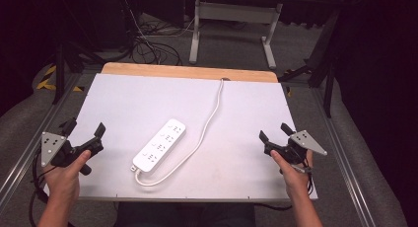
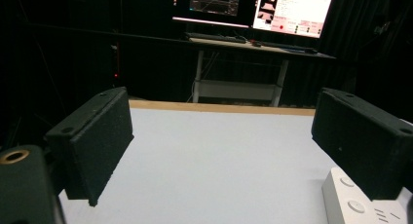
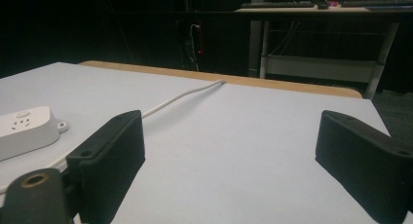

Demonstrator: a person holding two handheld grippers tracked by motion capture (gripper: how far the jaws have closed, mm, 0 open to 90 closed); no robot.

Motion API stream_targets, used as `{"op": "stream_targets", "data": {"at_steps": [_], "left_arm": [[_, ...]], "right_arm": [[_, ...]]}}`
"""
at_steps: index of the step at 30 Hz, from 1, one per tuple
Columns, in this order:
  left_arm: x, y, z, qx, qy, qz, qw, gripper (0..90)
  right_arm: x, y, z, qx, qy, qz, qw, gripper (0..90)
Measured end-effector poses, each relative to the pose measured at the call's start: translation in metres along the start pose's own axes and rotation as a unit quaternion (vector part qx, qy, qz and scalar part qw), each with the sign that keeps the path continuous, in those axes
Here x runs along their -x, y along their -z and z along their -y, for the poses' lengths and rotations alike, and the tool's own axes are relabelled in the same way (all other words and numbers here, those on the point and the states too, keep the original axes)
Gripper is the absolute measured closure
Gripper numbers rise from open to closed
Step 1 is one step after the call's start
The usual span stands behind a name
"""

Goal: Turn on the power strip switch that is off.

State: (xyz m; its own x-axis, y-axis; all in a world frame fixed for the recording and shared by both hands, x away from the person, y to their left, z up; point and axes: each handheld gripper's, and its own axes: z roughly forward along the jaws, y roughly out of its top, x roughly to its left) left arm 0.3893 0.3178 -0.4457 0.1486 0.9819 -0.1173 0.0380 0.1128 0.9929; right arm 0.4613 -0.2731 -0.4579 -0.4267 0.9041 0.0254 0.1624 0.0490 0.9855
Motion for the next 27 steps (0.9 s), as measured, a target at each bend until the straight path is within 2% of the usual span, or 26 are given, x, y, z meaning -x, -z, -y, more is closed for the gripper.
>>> {"op": "stream_targets", "data": {"at_steps": [10, 14, 19, 27], "left_arm": [[-0.0003, -0.0008, -0.0004, 0.001, 0.001, -0.008, 1.0000, 16.8], [-0.0020, -0.0005, -0.0006, -0.001, 0.010, -0.010, 0.9999, 28.1], [-0.0046, 0.0001, -0.0006, -0.002, 0.009, -0.007, 0.9999, 46.5], [-0.0070, 0.0015, -0.0011, -0.002, 0.004, -0.004, 1.0000, 68.5]], "right_arm": [[0.0013, 0.0019, 0.0000, 0.001, -0.002, 0.002, 1.0000, 11.7], [0.0011, 0.0025, 0.0001, 0.001, -0.003, 0.003, 1.0000, 11.8], [0.0023, 0.0036, -0.0002, 0.000, -0.009, 0.006, 0.9999, 12.0], [0.0035, 0.0046, -0.0007, 0.003, -0.010, 0.008, 0.9999, 12.4]]}}
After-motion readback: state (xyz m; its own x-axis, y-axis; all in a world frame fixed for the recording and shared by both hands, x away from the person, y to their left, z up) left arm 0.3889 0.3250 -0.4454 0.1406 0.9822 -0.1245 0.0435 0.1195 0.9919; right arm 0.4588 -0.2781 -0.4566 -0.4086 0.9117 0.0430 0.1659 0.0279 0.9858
